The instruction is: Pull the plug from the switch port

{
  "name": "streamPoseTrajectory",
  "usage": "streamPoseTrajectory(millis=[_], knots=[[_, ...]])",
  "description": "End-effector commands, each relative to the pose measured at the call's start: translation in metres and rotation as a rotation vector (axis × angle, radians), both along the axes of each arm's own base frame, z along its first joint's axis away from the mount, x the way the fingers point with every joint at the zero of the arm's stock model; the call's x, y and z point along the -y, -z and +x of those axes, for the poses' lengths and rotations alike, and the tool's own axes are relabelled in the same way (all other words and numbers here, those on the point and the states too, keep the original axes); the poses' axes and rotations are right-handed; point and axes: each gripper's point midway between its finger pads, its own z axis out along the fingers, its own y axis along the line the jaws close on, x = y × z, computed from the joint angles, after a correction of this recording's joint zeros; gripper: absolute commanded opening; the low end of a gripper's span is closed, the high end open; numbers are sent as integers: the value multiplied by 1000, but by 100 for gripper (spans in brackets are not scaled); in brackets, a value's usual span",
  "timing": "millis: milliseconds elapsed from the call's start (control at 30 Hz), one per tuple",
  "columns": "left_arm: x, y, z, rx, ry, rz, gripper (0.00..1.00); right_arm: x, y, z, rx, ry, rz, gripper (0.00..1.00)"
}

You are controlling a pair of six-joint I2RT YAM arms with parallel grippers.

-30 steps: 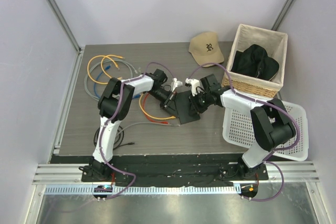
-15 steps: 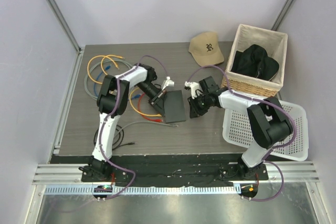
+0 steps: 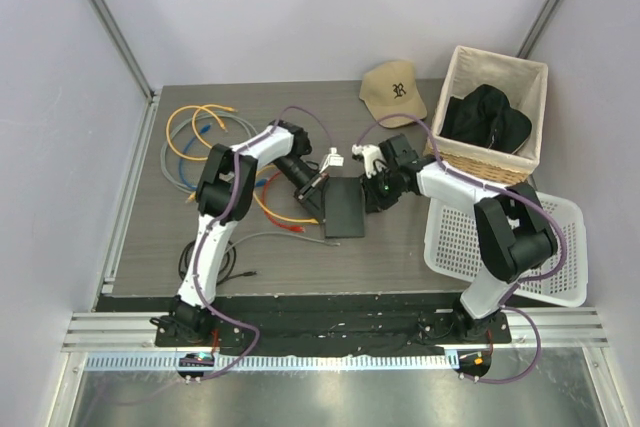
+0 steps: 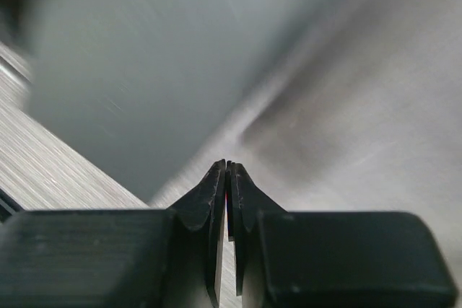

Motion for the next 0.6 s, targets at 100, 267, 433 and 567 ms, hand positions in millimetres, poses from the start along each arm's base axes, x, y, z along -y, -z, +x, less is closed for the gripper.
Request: streamPoseTrajectory(millis=[100, 267, 433, 567], knots=[[14, -44, 6, -98, -18, -21, 0, -17, -111, 57, 305, 4, 105, 13], [42, -40, 13, -187, -48, -48, 0, -14, -128, 54, 305, 0, 129, 13], [67, -27, -6, -254, -23, -73, 0, -12, -104, 45, 238, -10, 101, 13], [68, 4, -7, -357, -83, 18, 0, -1, -75, 44, 190, 15, 29, 13]])
